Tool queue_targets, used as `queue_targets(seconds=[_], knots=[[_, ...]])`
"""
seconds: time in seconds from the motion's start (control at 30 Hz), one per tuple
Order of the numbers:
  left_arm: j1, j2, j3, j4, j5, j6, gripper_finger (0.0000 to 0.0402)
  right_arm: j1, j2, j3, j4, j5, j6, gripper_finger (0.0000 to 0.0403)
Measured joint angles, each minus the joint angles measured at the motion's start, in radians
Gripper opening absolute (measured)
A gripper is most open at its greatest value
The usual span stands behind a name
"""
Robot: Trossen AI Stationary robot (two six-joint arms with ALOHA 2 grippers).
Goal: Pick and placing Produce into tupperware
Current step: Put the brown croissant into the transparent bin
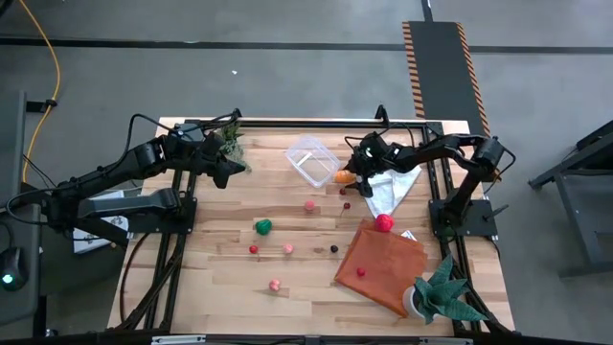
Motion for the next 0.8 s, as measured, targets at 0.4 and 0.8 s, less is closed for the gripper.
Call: queue_targets(seconds=[0.4, 0.8], knots=[[0.0, 0.0, 0.0, 0.0, 0.0, -0.001, 0.0001, -0.003, 0.0, 0.0, 0.0, 0.016, 0.001, 0.025], [0.0, 0.0, 0.0, 0.0, 0.0, -0.002, 0.0001, -0.003, 0.0, 0.0, 0.0, 0.01, -0.002, 0.0207]])
